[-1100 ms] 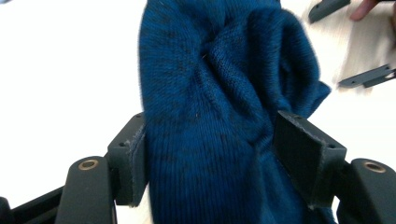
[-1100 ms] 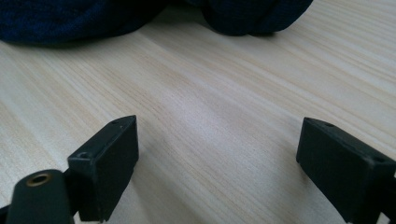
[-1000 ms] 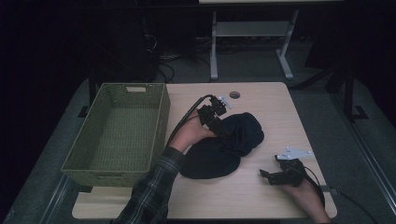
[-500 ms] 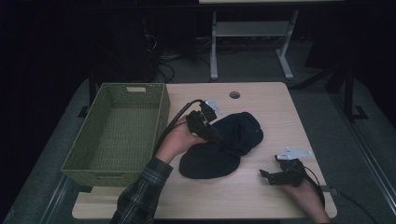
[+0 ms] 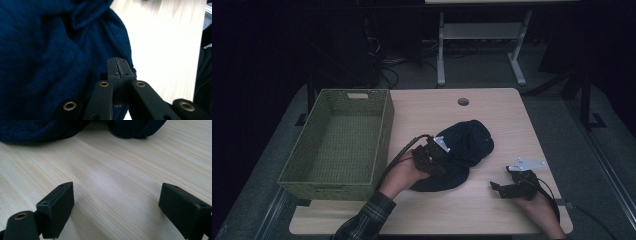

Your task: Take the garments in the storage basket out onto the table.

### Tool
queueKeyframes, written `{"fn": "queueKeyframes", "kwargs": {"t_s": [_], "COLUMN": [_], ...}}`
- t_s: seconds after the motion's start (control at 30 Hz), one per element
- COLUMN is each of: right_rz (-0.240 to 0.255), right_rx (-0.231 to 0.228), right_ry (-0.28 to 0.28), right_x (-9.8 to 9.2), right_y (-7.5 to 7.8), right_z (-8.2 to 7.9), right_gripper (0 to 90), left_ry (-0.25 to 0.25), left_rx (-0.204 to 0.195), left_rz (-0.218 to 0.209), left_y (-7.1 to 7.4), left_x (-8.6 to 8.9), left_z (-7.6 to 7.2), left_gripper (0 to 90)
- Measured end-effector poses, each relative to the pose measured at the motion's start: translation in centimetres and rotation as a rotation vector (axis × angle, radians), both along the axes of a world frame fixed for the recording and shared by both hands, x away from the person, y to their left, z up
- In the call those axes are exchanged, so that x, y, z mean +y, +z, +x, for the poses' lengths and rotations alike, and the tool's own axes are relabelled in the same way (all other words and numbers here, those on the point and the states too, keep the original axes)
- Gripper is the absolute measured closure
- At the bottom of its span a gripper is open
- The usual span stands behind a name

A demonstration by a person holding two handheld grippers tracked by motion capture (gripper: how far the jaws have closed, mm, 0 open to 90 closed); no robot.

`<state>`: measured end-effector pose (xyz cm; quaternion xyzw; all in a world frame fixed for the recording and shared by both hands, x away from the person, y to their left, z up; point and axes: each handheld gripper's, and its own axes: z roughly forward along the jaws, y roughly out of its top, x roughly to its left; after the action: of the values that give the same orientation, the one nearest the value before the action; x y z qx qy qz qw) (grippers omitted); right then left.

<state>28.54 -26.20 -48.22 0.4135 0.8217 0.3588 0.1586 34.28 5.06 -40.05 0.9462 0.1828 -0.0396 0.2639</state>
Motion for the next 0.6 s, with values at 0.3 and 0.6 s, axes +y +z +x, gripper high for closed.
{"fn": "queueKeyframes", "kwargs": {"t_s": [0.3, 0.6], "right_rz": [0.0, -0.004], "right_rx": [0.001, 0.002], "right_ry": [-0.001, -0.014], "right_x": [0.0, 0.0], "right_y": [0.0, 0.0], "right_z": [0.0, 0.0], "right_gripper": [12.4, 10.9], "left_ry": [0.049, 0.077], "left_rx": [-0.063, -0.054], "left_rz": [0.039, 0.036], "left_y": [-2.9, -4.5], "left_x": [0.4, 0.9], "left_z": [-2.1, -2.3], "left_gripper": [89.9, 89.3]}}
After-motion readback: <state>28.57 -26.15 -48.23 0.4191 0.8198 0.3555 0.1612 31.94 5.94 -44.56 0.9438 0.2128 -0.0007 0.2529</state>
